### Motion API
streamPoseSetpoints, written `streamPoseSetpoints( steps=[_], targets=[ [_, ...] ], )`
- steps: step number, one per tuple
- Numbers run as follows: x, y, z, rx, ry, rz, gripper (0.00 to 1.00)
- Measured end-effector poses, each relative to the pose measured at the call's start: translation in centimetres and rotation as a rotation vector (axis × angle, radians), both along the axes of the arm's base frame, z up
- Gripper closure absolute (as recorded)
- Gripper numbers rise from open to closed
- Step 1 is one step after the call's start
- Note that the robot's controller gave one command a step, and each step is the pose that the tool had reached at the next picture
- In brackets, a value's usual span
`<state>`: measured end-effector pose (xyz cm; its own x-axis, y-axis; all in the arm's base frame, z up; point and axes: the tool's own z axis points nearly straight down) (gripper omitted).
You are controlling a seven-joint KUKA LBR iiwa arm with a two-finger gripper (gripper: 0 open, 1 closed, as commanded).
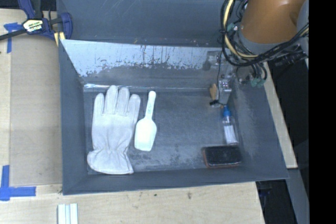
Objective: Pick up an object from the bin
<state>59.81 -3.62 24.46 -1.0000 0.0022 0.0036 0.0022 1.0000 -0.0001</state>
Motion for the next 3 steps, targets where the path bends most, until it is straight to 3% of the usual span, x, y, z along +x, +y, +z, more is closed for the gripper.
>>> streamPoseSetpoints(
  steps=[1,2,3],
  targets=[
    [0.1,0.0,0.5,0.000,-0.008,0.001,0.00],
    [1.8,3.1,-4.1,-0.001,-0.014,0.068,0.00],
    [1.4,6.4,-8.6,0.001,-0.007,0.047,0.00]
  ],
)
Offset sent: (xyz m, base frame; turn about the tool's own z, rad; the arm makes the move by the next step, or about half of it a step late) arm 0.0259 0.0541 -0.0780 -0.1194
